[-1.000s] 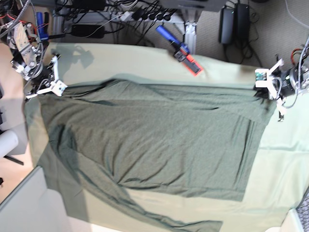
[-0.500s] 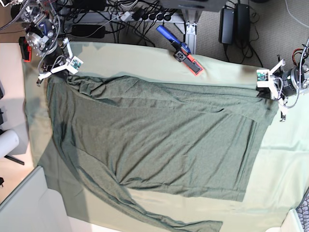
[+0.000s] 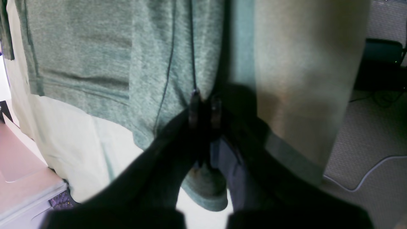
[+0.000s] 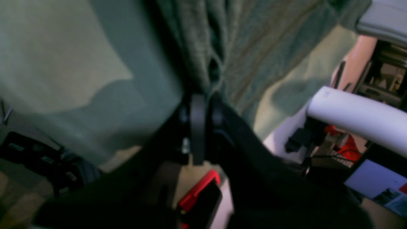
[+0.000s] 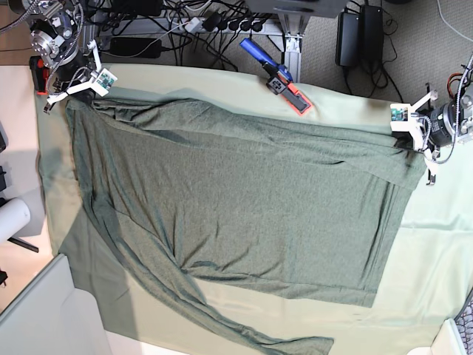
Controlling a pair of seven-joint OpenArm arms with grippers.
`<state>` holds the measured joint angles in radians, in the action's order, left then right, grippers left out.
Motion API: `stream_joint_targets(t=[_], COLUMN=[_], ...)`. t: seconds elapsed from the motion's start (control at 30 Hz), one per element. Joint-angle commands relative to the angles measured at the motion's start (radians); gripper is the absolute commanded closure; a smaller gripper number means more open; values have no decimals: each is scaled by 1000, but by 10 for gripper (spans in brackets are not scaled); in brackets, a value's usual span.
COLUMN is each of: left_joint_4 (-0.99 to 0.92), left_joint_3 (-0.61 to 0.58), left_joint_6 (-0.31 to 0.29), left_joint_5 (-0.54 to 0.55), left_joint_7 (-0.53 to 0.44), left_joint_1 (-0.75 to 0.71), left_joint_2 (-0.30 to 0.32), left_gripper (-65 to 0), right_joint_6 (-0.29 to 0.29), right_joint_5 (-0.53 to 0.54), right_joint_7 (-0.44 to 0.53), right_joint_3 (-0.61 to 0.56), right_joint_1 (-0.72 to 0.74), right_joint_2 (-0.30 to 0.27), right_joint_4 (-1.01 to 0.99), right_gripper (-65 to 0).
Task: Fold the T-shirt properly
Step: 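Drag the held edge back toward the collar side, spreading the shirt, then lower the edge onto the cloth and open both grippers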
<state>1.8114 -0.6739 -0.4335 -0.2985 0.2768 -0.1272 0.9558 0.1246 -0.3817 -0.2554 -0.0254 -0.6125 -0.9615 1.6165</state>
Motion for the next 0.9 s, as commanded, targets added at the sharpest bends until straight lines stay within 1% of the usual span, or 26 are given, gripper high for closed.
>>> stream_joint_targets(t=[0.0,0.1,0.23,0.3,0.37,0.47,0.63,0.87], left_joint_4=[12,23,61,84,96,97,97,101], left_joint_3=[9,8,8,8,8,9,9,8], left_joint_6=[-8,-9,-8,-2,31,53,52,51], left_joint_5=[-9,-8,-9,-10,-12,-36,-39,-39], left_joint_7=[14,28,27,36,43,46,50,72], left_joint_1=[7,-3,-45,-67,-79,-78,-78,-79], left_joint_2=[24,35,76,87,90,89,90,95], left_gripper=[0,0,0,0,0,0,0,0], right_joint_6=[6,30,32,33,33,37,35,36], right_joint_5=[-3,6,7,7,8,8,4,15], right_joint_7=[-21,-6,-6,-6,-6,-6,16,16], right_joint_3=[17,17,17,17,17,17,17,17], right_joint_1=[0,0,-1,-1,-1,-2,-49,-50], right_joint_2=[-23,-23,-23,-23,-25,-25,-47,-48], right_joint_4=[7,7,7,7,7,7,11,11], right_gripper=[0,0,0,0,0,0,0,0])
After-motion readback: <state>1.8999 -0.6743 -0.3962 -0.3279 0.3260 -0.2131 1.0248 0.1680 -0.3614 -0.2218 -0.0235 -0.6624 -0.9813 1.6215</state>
